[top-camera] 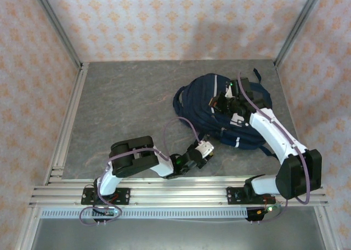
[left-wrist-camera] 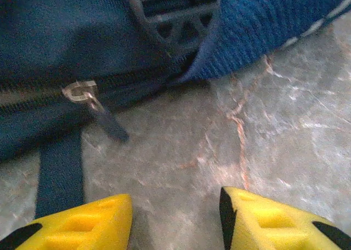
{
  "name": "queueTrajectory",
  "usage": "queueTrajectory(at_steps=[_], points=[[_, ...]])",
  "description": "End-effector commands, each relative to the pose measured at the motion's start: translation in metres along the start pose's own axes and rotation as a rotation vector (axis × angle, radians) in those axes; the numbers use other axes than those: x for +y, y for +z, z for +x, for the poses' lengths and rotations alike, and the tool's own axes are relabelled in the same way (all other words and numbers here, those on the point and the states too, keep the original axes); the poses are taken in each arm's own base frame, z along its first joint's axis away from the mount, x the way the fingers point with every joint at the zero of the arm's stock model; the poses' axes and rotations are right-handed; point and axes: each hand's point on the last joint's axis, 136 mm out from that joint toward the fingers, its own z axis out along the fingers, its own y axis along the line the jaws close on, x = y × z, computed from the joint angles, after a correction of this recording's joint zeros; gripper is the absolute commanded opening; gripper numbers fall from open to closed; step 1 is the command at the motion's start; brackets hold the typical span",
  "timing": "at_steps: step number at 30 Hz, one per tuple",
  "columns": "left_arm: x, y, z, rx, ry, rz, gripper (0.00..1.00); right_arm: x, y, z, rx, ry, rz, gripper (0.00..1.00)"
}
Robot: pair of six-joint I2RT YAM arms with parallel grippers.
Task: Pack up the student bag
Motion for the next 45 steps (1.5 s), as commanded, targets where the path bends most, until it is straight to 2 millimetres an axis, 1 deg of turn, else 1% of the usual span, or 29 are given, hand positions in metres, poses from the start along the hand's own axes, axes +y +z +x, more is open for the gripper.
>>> queueTrajectory(at_steps=[1, 5, 10, 14, 19, 22, 23, 26, 28, 29, 34, 39, 45], points=[[0.021, 0.013, -0.012, -0.076, -0.038, -0.096, 0.45, 0.031, -0.021, -0.011, -0.059, -0.004, -0.121, 0.00], [0.027, 0.023, -0.008, -0.078, -0.099, -0.094, 0.45, 0.029, -0.018, -0.008, -0.050, 0.007, -0.126, 0.00], [0.044, 0.038, -0.008, -0.070, -0.192, -0.115, 0.45, 0.030, -0.017, -0.007, -0.048, 0.012, -0.136, 0.00], [0.036, 0.045, -0.011, -0.071, -0.184, -0.077, 0.43, 0.028, -0.014, -0.006, -0.042, 0.017, -0.138, 0.00], [0.027, 0.049, -0.014, -0.074, -0.184, -0.035, 0.40, 0.021, -0.005, -0.004, -0.027, 0.017, -0.117, 0.00], [0.027, 0.051, -0.020, -0.082, -0.189, -0.041, 0.33, 0.018, -0.001, -0.003, -0.021, 0.020, -0.110, 0.00], [0.029, 0.053, -0.015, -0.058, -0.181, -0.052, 0.29, 0.017, -0.001, -0.003, -0.020, 0.018, -0.108, 0.00], [0.035, 0.054, -0.016, -0.053, -0.182, -0.091, 0.12, 0.013, 0.002, -0.002, -0.016, 0.016, -0.095, 0.00], [0.039, 0.053, -0.014, -0.042, -0.176, -0.113, 0.01, 0.010, 0.002, -0.002, -0.019, 0.009, -0.077, 0.00], [0.041, 0.052, -0.014, -0.036, -0.173, -0.121, 0.00, 0.008, 0.002, -0.002, -0.020, 0.004, -0.068, 0.00], [0.057, 0.043, -0.008, -0.016, -0.182, -0.172, 0.00, -0.001, 0.001, -0.002, -0.027, -0.018, -0.025, 0.00], [0.076, 0.032, 0.002, 0.017, -0.204, -0.219, 0.00, -0.010, 0.007, 0.000, -0.015, -0.039, 0.018, 0.00], [0.089, 0.019, 0.004, 0.025, -0.219, -0.245, 0.00, -0.023, 0.010, 0.002, -0.011, -0.060, 0.075, 0.00]])
